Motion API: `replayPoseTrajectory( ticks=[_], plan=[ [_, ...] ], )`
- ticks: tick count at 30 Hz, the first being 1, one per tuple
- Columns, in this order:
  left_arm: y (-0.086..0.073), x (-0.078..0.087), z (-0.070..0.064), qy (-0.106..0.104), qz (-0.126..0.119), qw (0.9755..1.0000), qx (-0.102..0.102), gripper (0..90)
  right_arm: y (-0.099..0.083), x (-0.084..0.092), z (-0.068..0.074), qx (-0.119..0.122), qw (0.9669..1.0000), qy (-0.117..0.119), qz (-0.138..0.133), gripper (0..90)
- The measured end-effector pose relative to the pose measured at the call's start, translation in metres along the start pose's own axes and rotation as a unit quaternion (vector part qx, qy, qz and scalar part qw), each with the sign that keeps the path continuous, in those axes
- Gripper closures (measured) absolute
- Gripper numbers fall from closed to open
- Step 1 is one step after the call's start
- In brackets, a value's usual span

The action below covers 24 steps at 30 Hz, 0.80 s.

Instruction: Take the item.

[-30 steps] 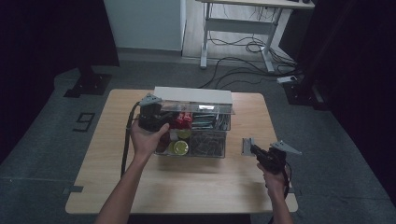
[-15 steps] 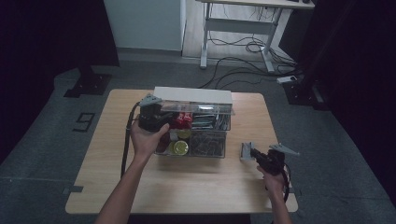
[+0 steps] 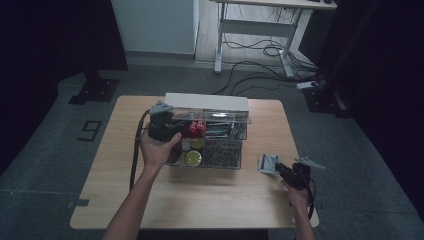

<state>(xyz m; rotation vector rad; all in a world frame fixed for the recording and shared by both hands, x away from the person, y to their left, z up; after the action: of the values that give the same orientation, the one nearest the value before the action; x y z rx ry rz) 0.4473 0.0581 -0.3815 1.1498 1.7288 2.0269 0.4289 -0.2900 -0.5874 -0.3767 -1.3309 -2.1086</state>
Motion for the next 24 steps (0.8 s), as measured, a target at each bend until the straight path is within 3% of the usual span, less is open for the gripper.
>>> replayPoseTrajectory(
  ticks=[6, 13, 24],
  plan=[
    [0.0, 0.0, -0.001, 0.0, 0.0, 1.0, 0.0, 88.4, -0.004, -0.003, -0.008, 0.007, 0.9996, -0.025, 0.009, 76.8],
    [0.0, 0.0, -0.001, 0.0, 0.0, 1.0, 0.0, 88.3, -0.006, -0.004, -0.014, 0.012, 0.9983, -0.056, 0.012, 66.2],
    [-0.001, 0.0, -0.001, 0.0, -0.001, 1.0, 0.001, 88.5, 0.001, 0.003, 0.003, 0.016, 0.9993, -0.032, -0.012, 59.1]
  ],
)
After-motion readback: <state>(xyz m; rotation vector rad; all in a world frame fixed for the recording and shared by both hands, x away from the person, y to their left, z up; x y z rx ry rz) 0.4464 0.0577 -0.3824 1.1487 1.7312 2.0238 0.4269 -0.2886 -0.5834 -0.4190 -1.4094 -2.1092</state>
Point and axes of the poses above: each handheld gripper's, and its own axes: x roughly backward along the jaws, y roughly out of its top, z roughly to its left, the point moved 10 cm from there along -x, roughly forward along the jaws, and after that the axes turned 14 degrees about -x, right-handed, at the moved point
